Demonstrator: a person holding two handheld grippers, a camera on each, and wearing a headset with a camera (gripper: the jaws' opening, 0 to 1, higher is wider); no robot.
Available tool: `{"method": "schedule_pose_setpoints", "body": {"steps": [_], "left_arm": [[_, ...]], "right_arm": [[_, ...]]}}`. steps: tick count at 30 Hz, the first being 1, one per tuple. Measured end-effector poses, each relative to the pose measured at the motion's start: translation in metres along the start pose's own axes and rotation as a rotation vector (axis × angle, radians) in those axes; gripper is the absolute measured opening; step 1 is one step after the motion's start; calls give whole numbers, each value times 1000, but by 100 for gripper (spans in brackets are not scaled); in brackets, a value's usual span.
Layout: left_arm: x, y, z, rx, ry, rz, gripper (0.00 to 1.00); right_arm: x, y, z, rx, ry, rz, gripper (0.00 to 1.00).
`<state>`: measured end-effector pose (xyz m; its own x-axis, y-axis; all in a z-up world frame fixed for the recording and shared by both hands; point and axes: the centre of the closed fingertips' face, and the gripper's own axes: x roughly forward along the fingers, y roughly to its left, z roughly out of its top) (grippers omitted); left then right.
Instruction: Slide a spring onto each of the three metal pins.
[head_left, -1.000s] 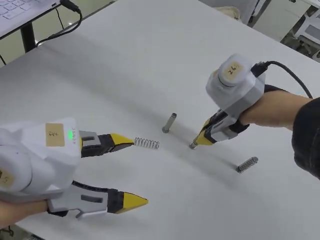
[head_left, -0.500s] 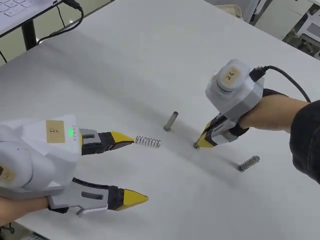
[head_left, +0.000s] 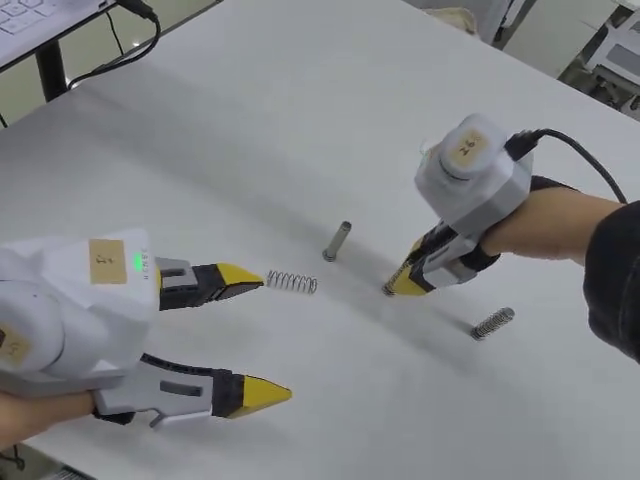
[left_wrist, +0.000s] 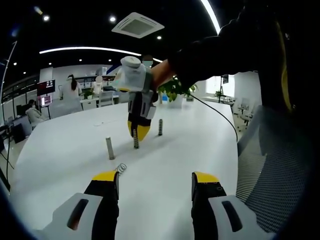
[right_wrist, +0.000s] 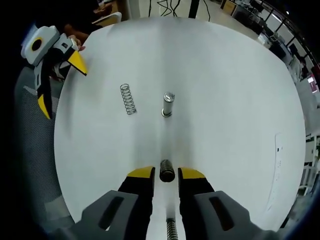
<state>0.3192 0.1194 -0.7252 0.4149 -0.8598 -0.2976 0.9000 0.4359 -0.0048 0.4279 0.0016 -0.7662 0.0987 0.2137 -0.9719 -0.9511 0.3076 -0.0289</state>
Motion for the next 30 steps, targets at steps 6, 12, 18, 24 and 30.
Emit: {"method": "schedule_pose_setpoints", "body": {"steps": [6, 12, 18, 24, 30], "left_arm": [[2, 1, -1, -1, 7, -5, 53], [5, 6, -2, -2, 15, -3, 53], [6, 13, -2, 1, 24, 3, 53], [8, 18, -4, 4, 36, 6, 52], [11, 23, -6, 3, 44, 4, 51]], "right_arm": [[-10, -1, 1, 6, -27, -16, 19], [-22, -2, 3, 19, -63, -33, 19], [-36, -2, 7, 34, -110, -50, 19], [-48, 3, 7, 26, -128, -67, 20], [-59, 10, 9, 22, -143, -75, 20]]}}
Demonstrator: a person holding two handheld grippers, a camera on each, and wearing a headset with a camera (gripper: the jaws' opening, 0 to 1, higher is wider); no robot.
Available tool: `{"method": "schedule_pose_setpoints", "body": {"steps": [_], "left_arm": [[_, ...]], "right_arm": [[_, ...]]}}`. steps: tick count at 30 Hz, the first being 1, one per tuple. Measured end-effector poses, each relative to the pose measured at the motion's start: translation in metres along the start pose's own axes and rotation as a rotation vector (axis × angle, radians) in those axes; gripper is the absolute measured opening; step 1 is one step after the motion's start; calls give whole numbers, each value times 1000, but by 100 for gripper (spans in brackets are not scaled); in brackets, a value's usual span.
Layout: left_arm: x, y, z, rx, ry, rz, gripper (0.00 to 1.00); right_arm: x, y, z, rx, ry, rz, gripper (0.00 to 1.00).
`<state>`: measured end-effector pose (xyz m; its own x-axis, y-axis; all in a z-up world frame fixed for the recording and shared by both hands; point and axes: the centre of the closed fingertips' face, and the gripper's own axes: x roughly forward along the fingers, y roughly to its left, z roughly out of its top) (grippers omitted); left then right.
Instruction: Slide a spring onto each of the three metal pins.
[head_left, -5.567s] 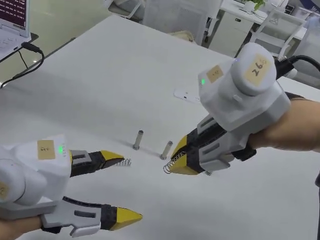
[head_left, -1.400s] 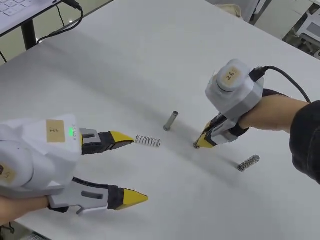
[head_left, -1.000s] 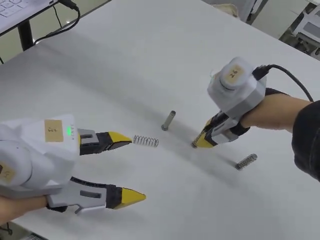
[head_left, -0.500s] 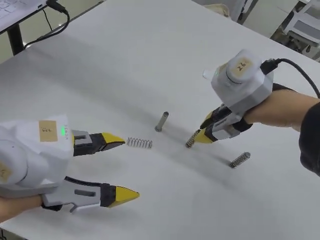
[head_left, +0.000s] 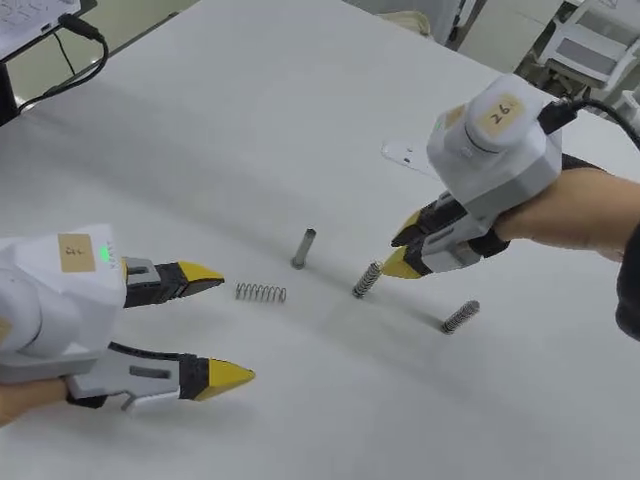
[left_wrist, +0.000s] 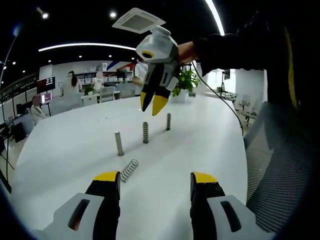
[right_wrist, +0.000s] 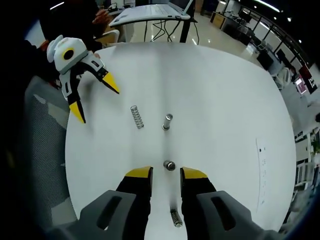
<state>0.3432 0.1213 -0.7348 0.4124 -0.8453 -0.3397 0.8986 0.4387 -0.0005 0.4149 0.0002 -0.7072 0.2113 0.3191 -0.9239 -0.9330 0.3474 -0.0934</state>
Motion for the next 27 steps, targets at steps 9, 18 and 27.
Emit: {"method": "schedule_pose_setpoints", "body": {"steps": [9, 18, 27], "left_arm": [[8, 7, -3, 11, 13, -13, 51], [17, 18, -9, 20, 37, -30, 50], [27, 29, -17, 22, 56, -49, 49]], "right_arm": [[-15, 12, -2, 4, -29, -11, 20], [-30, 29, -2, 10, -64, -25, 20], [-39, 39, -6, 37, -81, -41, 20]]}}
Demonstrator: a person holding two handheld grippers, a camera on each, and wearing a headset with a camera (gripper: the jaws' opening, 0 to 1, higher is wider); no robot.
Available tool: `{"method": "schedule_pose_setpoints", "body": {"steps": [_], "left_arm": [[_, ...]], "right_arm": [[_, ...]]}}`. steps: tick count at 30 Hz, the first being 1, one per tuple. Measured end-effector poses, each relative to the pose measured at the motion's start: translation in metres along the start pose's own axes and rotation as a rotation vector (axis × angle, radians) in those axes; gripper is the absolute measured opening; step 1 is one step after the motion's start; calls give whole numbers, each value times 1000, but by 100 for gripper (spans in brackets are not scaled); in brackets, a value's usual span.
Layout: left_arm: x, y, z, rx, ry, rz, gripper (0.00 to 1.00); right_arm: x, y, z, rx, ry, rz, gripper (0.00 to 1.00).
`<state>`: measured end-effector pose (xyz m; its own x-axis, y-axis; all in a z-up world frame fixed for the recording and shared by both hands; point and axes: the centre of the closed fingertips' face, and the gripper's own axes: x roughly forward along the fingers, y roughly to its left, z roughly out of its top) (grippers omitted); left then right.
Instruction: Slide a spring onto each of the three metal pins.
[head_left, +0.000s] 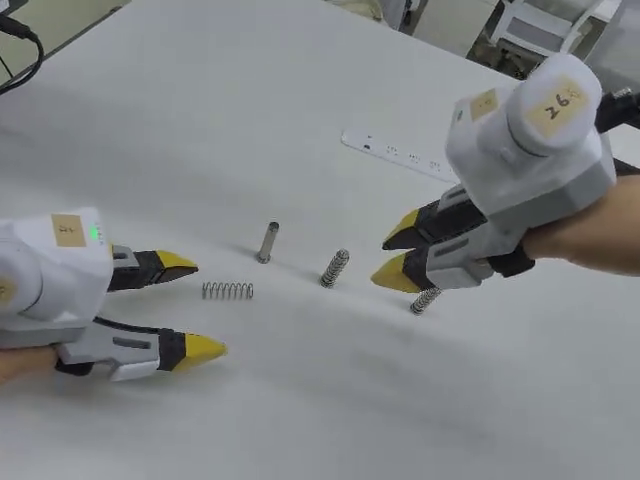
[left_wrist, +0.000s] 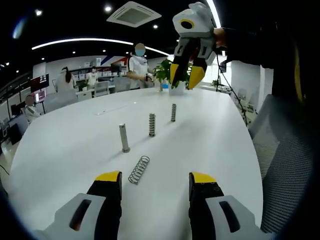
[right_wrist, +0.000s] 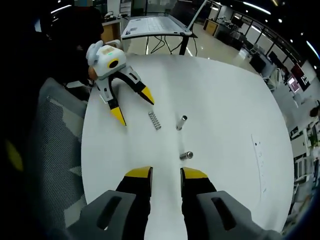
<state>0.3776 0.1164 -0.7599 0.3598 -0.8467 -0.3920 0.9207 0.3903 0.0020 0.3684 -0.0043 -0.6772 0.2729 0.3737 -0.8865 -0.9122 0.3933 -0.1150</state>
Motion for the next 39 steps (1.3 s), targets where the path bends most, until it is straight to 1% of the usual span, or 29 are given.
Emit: {"method": "schedule_pose_setpoints", "body": {"steps": [5, 12, 19, 21, 23, 25, 39], "left_arm": [[5, 9, -2, -11, 2, -4, 47], [12, 16, -8, -7, 13, -10, 38], [17, 18, -10, -2, 21, -18, 29], [19, 20, -11, 5, 25, -15, 26], [20, 21, -12, 3, 28, -14, 24], [20, 21, -13, 7, 33, -12, 21], [23, 20, -13, 26, 39, -5, 9]], "right_arm": [[2, 8, -8, 21, 13, 8, 20], [4, 19, -15, 57, 10, 18, 20], [3, 20, -17, 68, 4, 14, 20], [3, 20, -17, 73, 1, 14, 20], [3, 20, -18, 73, 2, 13, 20], [3, 21, -18, 75, 0, 13, 20], [2, 25, -19, 78, -5, 16, 20]]}}
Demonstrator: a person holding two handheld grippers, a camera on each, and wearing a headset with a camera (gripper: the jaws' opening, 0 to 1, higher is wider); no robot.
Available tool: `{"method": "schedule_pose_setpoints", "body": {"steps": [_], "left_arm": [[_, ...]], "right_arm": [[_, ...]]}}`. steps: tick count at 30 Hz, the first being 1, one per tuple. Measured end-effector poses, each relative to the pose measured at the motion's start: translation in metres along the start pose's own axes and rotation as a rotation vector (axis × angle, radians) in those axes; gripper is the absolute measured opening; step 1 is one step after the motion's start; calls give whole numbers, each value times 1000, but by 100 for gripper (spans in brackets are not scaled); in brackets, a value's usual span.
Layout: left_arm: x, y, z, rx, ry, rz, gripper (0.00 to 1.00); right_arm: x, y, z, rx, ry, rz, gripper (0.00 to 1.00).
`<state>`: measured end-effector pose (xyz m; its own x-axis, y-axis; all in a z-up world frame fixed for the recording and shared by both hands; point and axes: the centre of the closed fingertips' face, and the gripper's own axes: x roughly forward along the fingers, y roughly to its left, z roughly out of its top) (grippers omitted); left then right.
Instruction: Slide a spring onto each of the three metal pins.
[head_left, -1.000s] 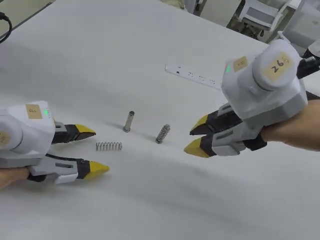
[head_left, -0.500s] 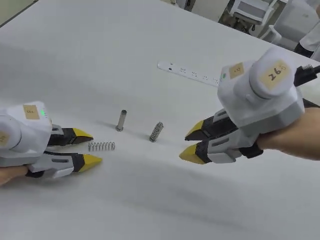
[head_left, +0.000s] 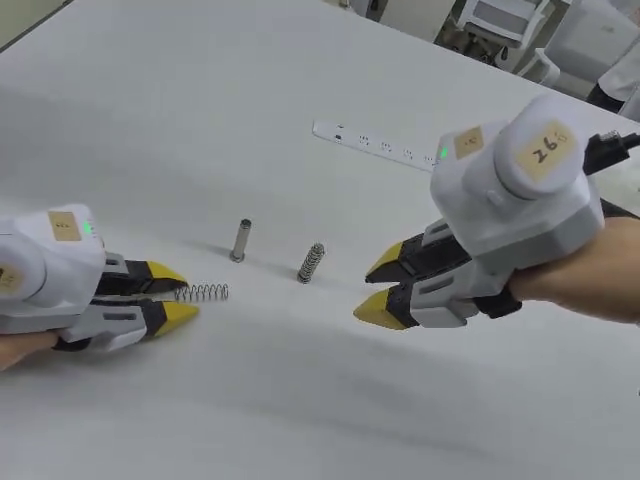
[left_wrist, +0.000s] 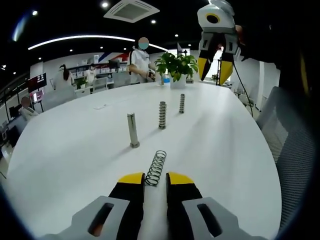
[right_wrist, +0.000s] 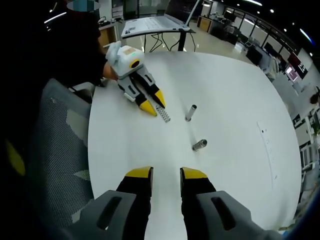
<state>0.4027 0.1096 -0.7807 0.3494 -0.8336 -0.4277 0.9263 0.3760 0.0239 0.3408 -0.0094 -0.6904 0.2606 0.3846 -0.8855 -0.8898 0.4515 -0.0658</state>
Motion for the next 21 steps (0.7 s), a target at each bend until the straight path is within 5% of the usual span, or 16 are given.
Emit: {"method": "schedule_pose_setpoints", "body": {"steps": [14, 21], "left_arm": [[1, 0, 0, 19, 5, 15, 3], [-5, -19, 5, 29, 2, -18, 2]], "right_arm": [[7, 3, 2, 5, -6, 12, 19], [7, 5, 9, -6, -22, 23, 19]]}}
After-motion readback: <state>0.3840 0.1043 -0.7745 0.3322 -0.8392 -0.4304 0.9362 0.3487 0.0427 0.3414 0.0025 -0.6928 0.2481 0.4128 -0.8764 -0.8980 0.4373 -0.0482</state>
